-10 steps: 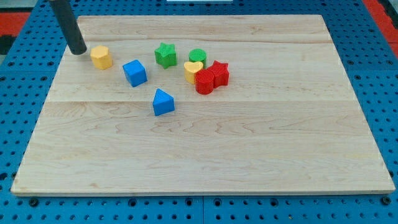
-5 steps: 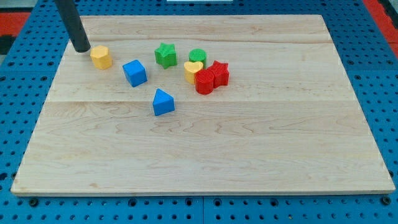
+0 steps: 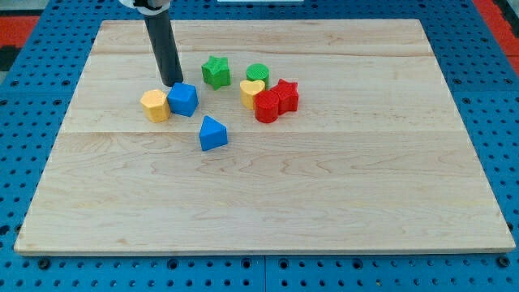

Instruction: Push the yellow hexagon diagonally to the bottom left of the green star

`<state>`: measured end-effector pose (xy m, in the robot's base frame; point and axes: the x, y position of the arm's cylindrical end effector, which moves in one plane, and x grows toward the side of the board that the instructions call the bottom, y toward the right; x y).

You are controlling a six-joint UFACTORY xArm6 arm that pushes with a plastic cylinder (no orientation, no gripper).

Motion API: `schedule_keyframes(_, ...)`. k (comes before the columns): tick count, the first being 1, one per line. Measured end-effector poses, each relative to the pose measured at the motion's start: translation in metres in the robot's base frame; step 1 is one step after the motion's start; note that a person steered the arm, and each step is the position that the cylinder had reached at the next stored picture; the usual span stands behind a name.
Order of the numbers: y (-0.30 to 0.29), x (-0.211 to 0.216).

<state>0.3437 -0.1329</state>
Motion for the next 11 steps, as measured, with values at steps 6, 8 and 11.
schedule_keyframes(6,-0.035,0.062)
schedule_keyframes(8,-0.031,0.031)
schedule_keyframes(11,-0.068,0.046)
